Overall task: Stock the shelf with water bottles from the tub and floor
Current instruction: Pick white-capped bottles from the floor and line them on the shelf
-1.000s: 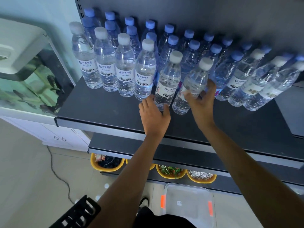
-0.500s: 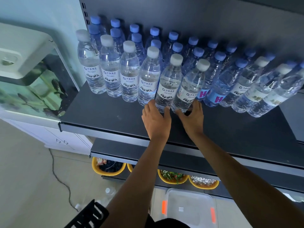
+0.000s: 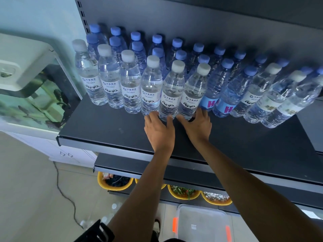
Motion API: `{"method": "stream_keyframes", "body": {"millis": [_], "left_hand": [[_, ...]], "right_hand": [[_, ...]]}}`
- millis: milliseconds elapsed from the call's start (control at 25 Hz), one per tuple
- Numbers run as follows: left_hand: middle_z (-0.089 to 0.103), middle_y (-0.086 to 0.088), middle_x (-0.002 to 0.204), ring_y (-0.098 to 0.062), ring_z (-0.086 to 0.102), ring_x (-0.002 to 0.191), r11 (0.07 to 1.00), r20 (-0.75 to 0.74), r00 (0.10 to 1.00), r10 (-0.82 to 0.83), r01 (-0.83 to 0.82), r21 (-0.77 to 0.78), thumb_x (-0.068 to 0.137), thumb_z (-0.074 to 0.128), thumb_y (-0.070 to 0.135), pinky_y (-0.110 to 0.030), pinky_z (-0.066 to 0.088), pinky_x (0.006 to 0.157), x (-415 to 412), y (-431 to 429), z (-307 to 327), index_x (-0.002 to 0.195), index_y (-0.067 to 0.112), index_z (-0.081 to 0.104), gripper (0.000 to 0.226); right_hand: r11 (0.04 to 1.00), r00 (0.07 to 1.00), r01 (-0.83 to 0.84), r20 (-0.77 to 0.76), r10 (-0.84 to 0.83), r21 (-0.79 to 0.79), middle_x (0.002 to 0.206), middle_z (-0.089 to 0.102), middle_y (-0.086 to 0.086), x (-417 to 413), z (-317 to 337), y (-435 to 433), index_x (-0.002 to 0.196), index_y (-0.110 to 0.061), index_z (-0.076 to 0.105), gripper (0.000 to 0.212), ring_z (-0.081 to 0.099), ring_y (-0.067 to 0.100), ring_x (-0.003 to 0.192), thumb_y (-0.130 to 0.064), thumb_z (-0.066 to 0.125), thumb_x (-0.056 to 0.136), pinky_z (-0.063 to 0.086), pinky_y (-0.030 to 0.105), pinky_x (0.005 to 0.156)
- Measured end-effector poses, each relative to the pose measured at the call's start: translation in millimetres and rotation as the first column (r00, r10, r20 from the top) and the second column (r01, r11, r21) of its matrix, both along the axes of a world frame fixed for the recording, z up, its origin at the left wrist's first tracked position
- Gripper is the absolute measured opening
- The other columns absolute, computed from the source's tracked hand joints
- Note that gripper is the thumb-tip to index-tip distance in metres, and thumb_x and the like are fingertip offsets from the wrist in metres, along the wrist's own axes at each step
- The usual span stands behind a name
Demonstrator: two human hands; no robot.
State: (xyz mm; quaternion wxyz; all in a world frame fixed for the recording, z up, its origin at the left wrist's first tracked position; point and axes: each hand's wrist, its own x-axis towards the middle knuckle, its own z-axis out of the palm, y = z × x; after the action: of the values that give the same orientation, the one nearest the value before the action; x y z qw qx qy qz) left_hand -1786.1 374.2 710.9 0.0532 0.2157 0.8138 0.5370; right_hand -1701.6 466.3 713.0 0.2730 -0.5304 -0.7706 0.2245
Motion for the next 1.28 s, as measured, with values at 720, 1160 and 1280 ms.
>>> {"method": "stream_keyframes", "body": {"millis": [720, 1160, 1280], "left_hand": [[0.067, -0.007, 0.105, -0.012, 0.062, 0.090, 0.886, 0.343, 0.900, 0.270, -0.372, 0.277, 0.087, 0.068, 0.039, -0.036, 0.052, 0.085, 111.9, -141.7, -21.9, 0.101, 0.021, 0.061, 0.023], [0.061, -0.007, 0.098, -0.013, 0.056, 0.084, 0.612, 0.441, 0.568, 0.695, -0.789, 0.050, 0.087, 0.067, 0.035, -0.037, 0.051, 0.078, 225.7, -359.4, -196.4, 0.106, 0.017, 0.057, 0.028], [0.062, -0.006, 0.099, -0.008, 0.056, 0.082, 0.569, 0.467, 0.491, 0.736, -0.822, -0.033, 0.086, 0.069, 0.037, -0.027, 0.047, 0.073, 246.4, -391.8, -279.0, 0.110, 0.011, 0.057, 0.037]], "right_hand": [[0.842, 0.743, -0.539, -0.486, 0.460, -0.027, 0.105, 0.055, -0.006, 120.6, -20.6, -130.2, 0.120, -0.017, 0.063, 0.035, 0.057, 0.018, 0.095, -0.020, 0.072, 0.086, 0.052, 0.035, 0.084], [0.575, 0.667, -0.716, -0.147, 0.730, -0.395, 0.113, 0.056, 0.006, 213.4, -238.5, -249.6, 0.120, -0.010, 0.060, 0.038, 0.054, 0.027, 0.100, -0.024, 0.065, 0.086, 0.051, 0.053, 0.086], [0.527, 0.613, -0.714, -0.047, 0.789, -0.461, 0.114, 0.054, 0.014, 218.8, -321.2, -275.8, 0.121, -0.003, 0.060, 0.039, 0.055, 0.033, 0.100, -0.018, 0.068, 0.086, 0.050, 0.060, 0.085]]}}
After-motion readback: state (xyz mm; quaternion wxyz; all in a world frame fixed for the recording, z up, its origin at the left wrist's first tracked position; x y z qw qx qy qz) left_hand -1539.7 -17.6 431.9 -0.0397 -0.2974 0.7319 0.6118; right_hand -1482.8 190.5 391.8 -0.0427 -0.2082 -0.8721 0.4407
